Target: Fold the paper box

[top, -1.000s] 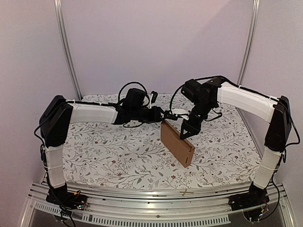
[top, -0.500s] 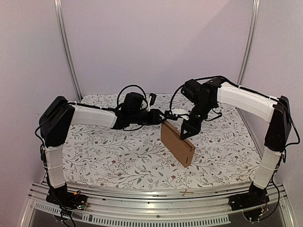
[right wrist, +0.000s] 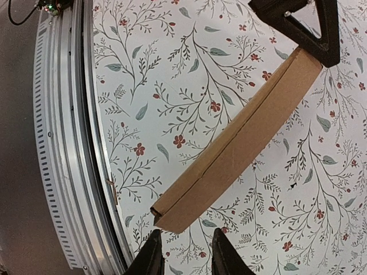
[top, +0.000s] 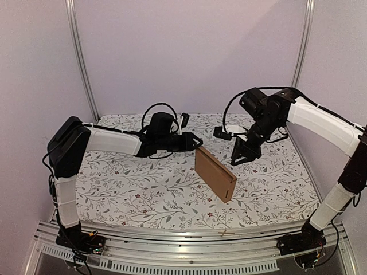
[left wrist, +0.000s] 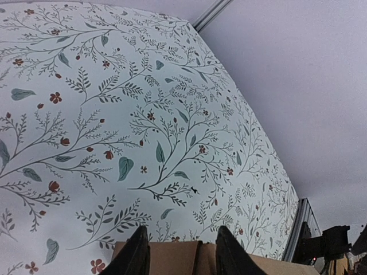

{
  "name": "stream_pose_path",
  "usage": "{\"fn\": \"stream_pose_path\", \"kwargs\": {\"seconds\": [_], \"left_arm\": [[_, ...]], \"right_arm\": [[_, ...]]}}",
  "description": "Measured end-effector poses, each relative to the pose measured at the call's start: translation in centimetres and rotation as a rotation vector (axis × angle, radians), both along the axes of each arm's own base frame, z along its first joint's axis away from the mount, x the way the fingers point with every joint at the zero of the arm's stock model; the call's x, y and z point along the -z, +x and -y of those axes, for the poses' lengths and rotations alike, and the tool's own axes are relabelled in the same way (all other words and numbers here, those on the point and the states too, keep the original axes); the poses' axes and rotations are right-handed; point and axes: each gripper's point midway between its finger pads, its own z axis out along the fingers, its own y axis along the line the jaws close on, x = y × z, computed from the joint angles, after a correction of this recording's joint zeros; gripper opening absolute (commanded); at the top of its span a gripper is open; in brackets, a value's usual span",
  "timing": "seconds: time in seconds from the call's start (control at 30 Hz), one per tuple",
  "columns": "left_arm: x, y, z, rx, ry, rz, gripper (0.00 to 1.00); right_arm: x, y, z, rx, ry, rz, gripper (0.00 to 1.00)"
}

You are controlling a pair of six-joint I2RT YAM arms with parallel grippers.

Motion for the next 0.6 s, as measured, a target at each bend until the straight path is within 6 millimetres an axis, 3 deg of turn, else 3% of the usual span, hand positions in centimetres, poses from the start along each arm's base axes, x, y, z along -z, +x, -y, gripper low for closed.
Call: {"fn": "stream_pose_path", "kwargs": {"seconds": [0.17, 0.6], "left_arm": [[0.0, 0.0, 0.0, 0.001, 0.000, 0.000, 0.39], [0.0, 0.1, -0.1, -0.001, 0.000, -0.001, 0.39]], "right_arm": [[0.2, -2.7, 2.2, -0.084, 0.003, 0.050, 0.23], [3.1, -3.1, 2.1, -0.211, -0.044, 0.129, 0.21]]}}
